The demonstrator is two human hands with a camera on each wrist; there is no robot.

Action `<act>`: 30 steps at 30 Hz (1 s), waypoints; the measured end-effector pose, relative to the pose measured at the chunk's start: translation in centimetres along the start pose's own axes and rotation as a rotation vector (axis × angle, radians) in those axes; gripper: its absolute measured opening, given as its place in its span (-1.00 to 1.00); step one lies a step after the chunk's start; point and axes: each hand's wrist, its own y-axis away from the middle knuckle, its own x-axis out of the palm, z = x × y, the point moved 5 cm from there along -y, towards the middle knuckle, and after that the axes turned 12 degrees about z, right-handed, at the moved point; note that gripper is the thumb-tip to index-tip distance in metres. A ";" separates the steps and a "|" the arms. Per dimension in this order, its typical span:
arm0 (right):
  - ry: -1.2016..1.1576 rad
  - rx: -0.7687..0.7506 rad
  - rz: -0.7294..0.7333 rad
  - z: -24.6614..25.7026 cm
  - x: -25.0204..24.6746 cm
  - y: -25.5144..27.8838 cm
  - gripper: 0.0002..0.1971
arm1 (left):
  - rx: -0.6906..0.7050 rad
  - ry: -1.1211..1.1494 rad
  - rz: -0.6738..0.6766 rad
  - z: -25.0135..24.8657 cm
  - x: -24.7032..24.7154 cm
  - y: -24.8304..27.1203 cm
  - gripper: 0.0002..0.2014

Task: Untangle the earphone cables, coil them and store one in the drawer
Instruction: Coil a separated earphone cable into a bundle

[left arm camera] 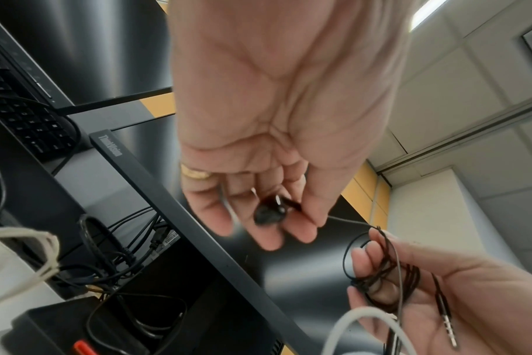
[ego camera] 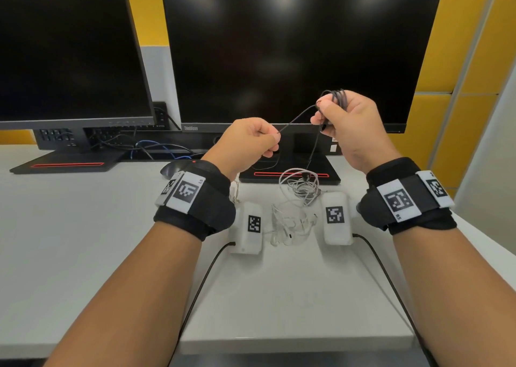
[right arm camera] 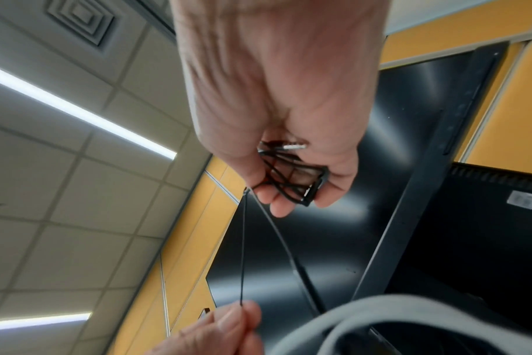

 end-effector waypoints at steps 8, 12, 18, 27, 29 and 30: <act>0.062 0.098 0.240 -0.6 2.4 0.4 -0.86 | 0.034 0.070 -0.182 0.3 -1.1 0.1 -0.89; -0.045 0.116 0.267 -0.7 3.2 0.5 -0.87 | 0.046 0.128 -0.130 -0.5 -0.2 0.1 -0.87; -0.031 0.140 0.243 -1.1 3.4 0.4 -0.88 | 0.038 0.224 0.004 -0.8 0.7 0.1 -0.85; 0.011 0.118 0.245 -1.0 3.7 0.3 -0.89 | 0.077 0.101 -0.121 -0.7 0.3 0.0 -0.84; 0.041 0.089 0.227 -0.9 3.6 0.3 -0.88 | 0.049 0.090 -0.097 -0.6 0.5 -0.1 -0.85; 0.060 0.075 0.222 -0.9 3.6 0.2 -0.88 | 0.044 0.096 -0.069 -0.6 0.6 0.0 -0.87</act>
